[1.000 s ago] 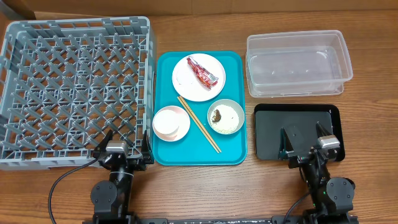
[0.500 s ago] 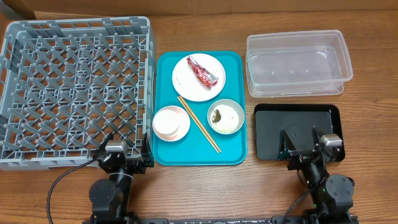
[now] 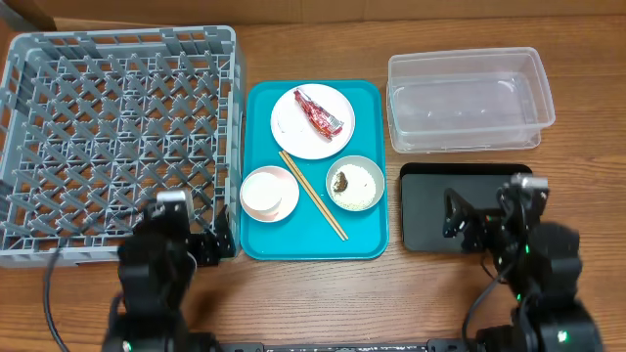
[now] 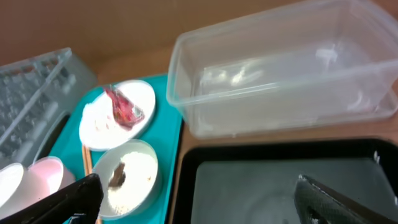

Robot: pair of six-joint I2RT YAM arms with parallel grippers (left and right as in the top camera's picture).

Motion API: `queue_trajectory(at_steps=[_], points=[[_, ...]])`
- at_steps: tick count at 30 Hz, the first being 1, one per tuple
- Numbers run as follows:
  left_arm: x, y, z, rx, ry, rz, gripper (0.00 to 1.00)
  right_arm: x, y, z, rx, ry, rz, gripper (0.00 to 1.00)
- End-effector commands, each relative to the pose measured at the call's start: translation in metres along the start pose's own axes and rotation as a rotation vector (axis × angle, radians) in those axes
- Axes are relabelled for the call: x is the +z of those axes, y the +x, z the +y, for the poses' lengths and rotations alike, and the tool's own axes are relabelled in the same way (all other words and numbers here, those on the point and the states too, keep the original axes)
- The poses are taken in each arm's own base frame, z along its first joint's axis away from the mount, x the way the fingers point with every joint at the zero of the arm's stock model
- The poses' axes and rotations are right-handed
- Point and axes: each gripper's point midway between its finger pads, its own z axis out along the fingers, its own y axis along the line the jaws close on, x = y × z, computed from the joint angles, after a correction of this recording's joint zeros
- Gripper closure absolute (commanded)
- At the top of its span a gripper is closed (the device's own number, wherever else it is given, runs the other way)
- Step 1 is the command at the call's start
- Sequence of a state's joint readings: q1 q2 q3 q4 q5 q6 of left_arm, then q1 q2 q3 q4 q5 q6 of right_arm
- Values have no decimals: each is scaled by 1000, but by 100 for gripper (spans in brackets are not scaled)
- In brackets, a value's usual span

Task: Sort waste into correct bins and load items into the dishwasher
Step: 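Raise both arms and move the right gripper toward the grey rice bowl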

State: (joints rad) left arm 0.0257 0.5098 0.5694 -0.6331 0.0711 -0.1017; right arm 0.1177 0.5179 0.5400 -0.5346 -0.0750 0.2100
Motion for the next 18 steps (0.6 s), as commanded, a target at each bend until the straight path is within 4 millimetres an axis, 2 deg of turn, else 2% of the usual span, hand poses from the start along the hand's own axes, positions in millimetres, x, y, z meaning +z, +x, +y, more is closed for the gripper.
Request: queue_trajectory(at_steps=[1, 5, 10, 14, 18], points=[[-2, -23, -4, -13, 0, 71, 0, 5, -17, 11, 15, -15, 74, 0], [1, -22, -3, -23, -15, 215, 0, 14, -14, 9, 30, 28, 231, 0], [8, -9, -4, -43, -18, 335, 0, 32, -5, 6, 46, 59, 356, 0], [12, 1, -10, -58, 21, 391, 0, 41, 7, 10, 62, 30, 419, 0], [12, 2, -16, -65, 53, 397, 0, 47, 5, 18, 66, -20, 417, 0]])
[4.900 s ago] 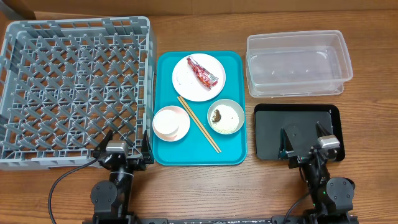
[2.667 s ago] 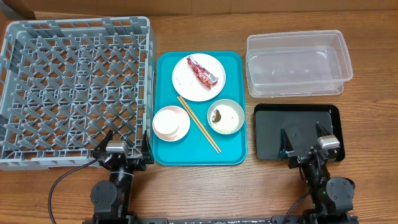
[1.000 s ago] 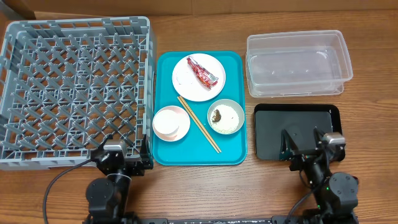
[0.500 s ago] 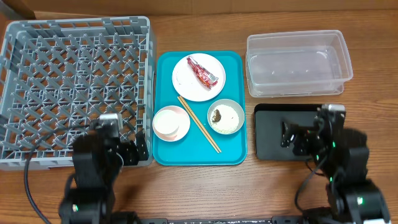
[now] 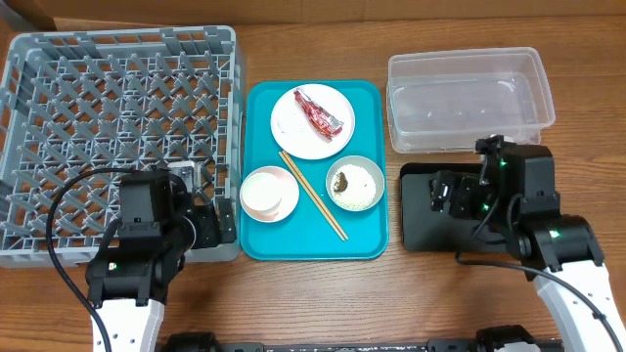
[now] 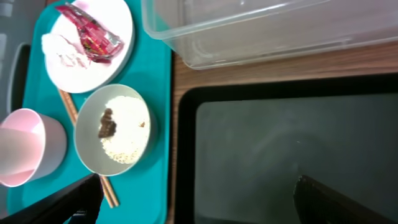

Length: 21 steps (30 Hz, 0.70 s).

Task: Sort waste into correct bins and load items into the dishwasher
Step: 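Raise both arms and move the right gripper toward the grey rice bowl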

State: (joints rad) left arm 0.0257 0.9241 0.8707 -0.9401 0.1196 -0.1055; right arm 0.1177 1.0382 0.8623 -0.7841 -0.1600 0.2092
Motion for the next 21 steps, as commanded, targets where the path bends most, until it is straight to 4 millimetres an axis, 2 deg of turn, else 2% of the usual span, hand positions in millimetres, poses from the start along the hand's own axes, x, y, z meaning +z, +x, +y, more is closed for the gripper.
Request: queue_trajectory(at_steps=[1, 8, 14, 18, 21], points=[[-7, -8, -10, -10, 52, -24, 0, -6, -13, 15, -9, -71, -30, 0], [-5, -8, 7, -61, -43, -18, 0, 0, -5, 37, -46, -140, 24, 1], [-1, 1, 22, -130, -99, 32, 0, 5, -16, 70, -146, -123, 56, 5], [1, 8, 41, -210, -141, 67, 0, 18, -21, 98, -216, -123, 90, 5], [1, 12, 53, -275, -153, 83, 0, 33, -15, 121, -262, -145, 135, 10]])
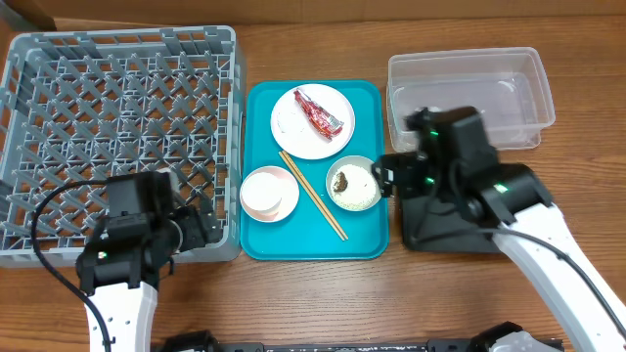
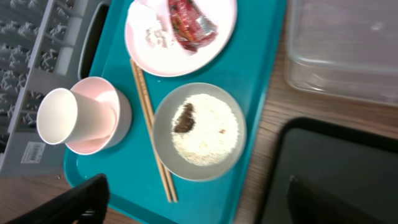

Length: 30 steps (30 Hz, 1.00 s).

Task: Sort waste into correct bins and load items into the dishwasher
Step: 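Raise both arms and move the right gripper toward the grey rice bowl, then grasp the rim of the grey rice bowl with the right gripper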

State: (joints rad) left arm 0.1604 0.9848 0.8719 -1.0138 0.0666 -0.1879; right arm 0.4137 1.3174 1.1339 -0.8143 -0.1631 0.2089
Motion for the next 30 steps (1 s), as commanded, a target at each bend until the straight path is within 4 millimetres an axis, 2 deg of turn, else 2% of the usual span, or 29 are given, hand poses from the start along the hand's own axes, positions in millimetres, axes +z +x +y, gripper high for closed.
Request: queue_trajectory(at_steps=[1, 6, 8, 11, 17, 20, 24, 30], points=[[-6, -9, 10, -77, -10, -18, 0, 16, -7, 17, -46, 3, 25, 12], [-6, -12, 14, -89, -17, -29, 0, 59, 5, 49, -122, -35, 86, 25], [-6, -12, 14, -89, -17, -29, 0, 75, 10, 57, -137, -28, 99, 26], [-6, -12, 14, -89, -17, -29, 0, 97, 21, 64, -158, -1, 122, 29], [-6, -12, 14, -89, -17, -29, 0, 135, 44, 69, -181, 36, 179, 44], [-6, -12, 14, -89, -17, -29, 0, 148, 53, 64, -156, 62, 207, 53], [-6, -12, 14, -89, -17, -29, 3, 152, 55, 60, -143, 83, 212, 64], [-6, -12, 14, -89, -17, -28, 5, 151, 66, 54, -138, 105, 249, 71]])
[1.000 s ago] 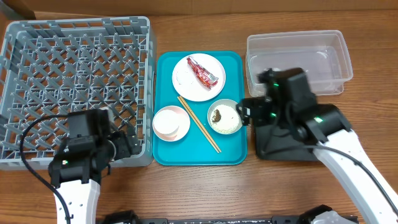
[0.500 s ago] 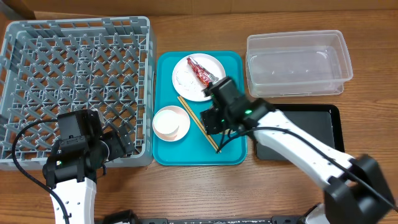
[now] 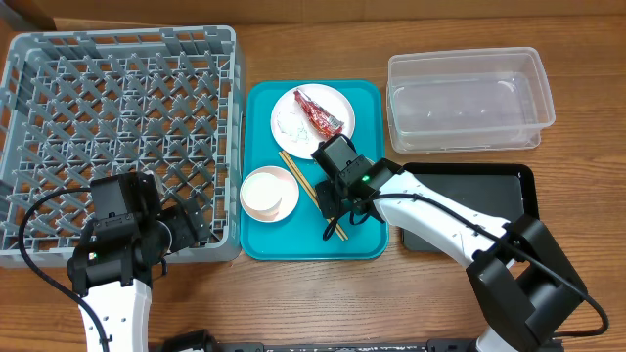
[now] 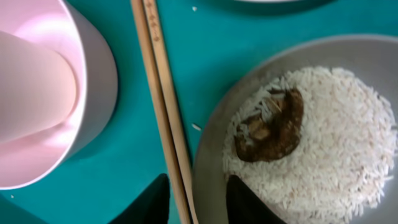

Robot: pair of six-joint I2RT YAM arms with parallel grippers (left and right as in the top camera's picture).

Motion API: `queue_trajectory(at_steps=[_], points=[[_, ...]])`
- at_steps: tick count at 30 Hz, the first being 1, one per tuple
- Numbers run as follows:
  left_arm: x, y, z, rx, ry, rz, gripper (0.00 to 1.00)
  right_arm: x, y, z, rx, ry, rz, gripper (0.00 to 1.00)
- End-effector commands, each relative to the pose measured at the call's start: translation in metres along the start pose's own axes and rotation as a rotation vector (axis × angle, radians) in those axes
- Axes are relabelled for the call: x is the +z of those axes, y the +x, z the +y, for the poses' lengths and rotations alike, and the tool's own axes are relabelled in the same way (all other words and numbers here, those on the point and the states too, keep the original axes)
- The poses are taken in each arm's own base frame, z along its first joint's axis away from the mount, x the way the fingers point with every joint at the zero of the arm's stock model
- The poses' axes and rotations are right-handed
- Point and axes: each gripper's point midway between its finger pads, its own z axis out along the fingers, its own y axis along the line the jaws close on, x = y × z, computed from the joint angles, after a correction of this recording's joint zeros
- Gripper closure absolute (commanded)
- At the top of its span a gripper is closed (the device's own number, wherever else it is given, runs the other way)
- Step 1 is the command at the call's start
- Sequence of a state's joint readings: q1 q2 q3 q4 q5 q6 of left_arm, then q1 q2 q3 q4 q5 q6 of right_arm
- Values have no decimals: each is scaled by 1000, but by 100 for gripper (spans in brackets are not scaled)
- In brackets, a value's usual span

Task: Sort waste into correct bins and load items into the dishwasher
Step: 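Grasp the rim of the grey rice bowl with the right gripper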

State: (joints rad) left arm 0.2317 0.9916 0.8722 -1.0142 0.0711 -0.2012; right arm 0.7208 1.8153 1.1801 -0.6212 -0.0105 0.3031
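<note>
On the teal tray (image 3: 367, 103) my right gripper (image 3: 337, 203) is down at the grey rice bowl (image 4: 249, 81), which the arm hides in the overhead view. In the right wrist view the gripper (image 4: 198, 202) has one finger left of the wooden chopsticks (image 4: 155, 74) and the other inside the bowl on the rice (image 4: 348, 143). The chopsticks and bowl rim fill the gap, so it is shut on them. A brown food lump (image 4: 270, 127) lies on the rice. My left gripper (image 3: 194, 227) hangs open over the grey dish rack (image 3: 117, 98) at its front right corner.
A white plate (image 3: 293, 122) with a red wrapper (image 3: 321, 115) sits at the tray's back. A pink bowl holding a white cup (image 3: 269, 194) stands left of the chopsticks. A clear plastic bin (image 3: 468, 98) and a black bin (image 3: 489, 186) are to the right.
My right gripper was wide open, high over the tray's right edge. Now it is low at the rice bowl's left rim, jaws narrowed onto rim and chopsticks. The left arm shifted slightly left.
Both arms began low at the table's front, the right over the black bin, wide open. The right gripper then stood over the black bin's back, then over the tray's right edge, and now grips at the rice bowl. The left gripper has stayed by the rack's front corner.
</note>
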Motion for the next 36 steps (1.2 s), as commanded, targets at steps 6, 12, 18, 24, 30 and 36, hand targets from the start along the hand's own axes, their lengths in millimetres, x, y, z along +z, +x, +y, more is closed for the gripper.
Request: queue_trajectory(at_steps=[6, 12, 18, 24, 30, 36], points=[[-6, -9, -2, -12, 10, -25, 6, 1, 3, -3, 22, 22, 12, 73], [-6, -8, -2, -12, 10, -24, 5, 7, 8, -5, 26, 30, 35, 73], [-6, -8, -2, -12, 9, -23, 5, 9, 11, -6, 29, 37, 48, 76], [-6, -8, -2, -12, 9, -21, 3, 10, 15, -8, 29, 44, 64, 82], [-6, -8, -2, -12, 9, -21, 2, 12, 17, -8, 29, 45, 68, 88], [-6, -8, -2, -11, 9, -22, 2, 4, 9, -5, 37, 43, 62, 96]])
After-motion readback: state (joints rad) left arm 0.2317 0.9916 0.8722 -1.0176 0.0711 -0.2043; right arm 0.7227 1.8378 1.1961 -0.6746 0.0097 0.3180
